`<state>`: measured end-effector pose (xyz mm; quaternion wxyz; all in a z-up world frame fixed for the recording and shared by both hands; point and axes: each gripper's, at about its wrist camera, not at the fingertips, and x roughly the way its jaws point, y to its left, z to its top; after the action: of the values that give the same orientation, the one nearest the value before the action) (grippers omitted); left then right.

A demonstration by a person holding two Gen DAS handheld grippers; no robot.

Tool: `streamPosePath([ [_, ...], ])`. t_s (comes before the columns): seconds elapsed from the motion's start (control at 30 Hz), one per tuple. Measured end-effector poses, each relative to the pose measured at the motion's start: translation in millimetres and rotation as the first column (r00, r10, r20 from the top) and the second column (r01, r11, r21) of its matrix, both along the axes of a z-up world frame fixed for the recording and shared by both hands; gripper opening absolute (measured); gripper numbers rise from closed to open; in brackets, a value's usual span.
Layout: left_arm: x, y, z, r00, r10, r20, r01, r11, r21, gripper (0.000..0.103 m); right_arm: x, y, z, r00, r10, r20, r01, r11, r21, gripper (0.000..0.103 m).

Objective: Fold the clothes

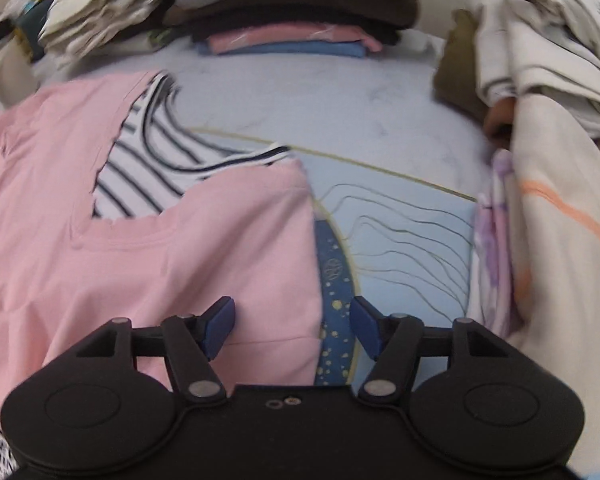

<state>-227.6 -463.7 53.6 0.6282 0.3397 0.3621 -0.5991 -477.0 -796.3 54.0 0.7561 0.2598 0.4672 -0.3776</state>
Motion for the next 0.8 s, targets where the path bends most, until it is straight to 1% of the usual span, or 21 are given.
streamPosePath([
  [0.1, -2.2, -0.1, -0.5, 0.999, 0.035, 0.007, -0.035, 0.999, -0.001, 0.052, 10.0, 12.1, 4.9, 0.997, 0.077, -0.018, -0.077, 0.997, -0.011, 0.103],
  [0.13, -2.9, -0.5, -0.5, 0.999, 0.044, 0.009, -0.044, 0.999, 0.0, 0.053, 15.6, 17.6, 6.7, 0.992, 0.119, -0.048, -0.121, 0.992, -0.04, 0.103],
  [0.2, -4.1, -1.4, -0.3, 0.998, 0.061, 0.011, -0.061, 0.998, 0.003, 0.053, 23.6, 16.6, 7.7, 0.98, 0.163, -0.117, -0.172, 0.982, -0.076, 0.103],
  [0.3, -6.3, -1.3, 0.1, 0.997, 0.076, 0.012, -0.076, 0.997, 0.012, 0.052, 17.0, -18.6, 8.6, 0.972, 0.09, -0.218, -0.126, 0.979, -0.16, 0.103],
  [0.37, -9.9, -0.4, -0.2, 0.997, 0.072, 0.007, -0.072, 0.997, 0.023, 0.052, 10.9, -51.3, 11.4, 0.975, 0.026, -0.222, -0.065, 0.983, -0.172, 0.103],
  [0.47, -22.7, 0.3, -1.5, 0.999, 0.037, 0.006, -0.038, 0.999, 0.033, 0.052, 11.7, -71.1, 10.1, 0.973, -0.013, -0.232, -0.03, 0.984, -0.178, 0.103],
  [0.53, -28.9, -0.9, -1.5, 1.0, 0.025, 0.013, -0.025, 0.999, 0.039, 0.053, 13.5, -67.1, 9.4, 0.97, 0.013, -0.244, -0.057, 0.983, -0.173, 0.103],
  [0.63, -27.1, -2.8, -0.5, 1.0, 0.014, 0.012, -0.015, 0.998, 0.053, 0.053, 2.2, -48.8, 26.8, 0.981, 0.036, -0.189, -0.071, 0.981, -0.179, 0.103],
  [0.7, -23.2, -4.8, 2.3, 1.0, -0.001, 0.021, 0.0, 0.998, 0.061, 0.054, -9.1, -30.1, 40.5, 0.989, 0.054, -0.135, -0.075, 0.985, -0.154, 0.103],
  [0.8, -15.2, -7.4, 12.2, 0.999, -0.027, 0.039, 0.026, 0.999, 0.033, 0.054, -28.3, 2.1, 56.6, 0.993, 0.086, -0.079, -0.094, 0.989, -0.11, 0.103],
])
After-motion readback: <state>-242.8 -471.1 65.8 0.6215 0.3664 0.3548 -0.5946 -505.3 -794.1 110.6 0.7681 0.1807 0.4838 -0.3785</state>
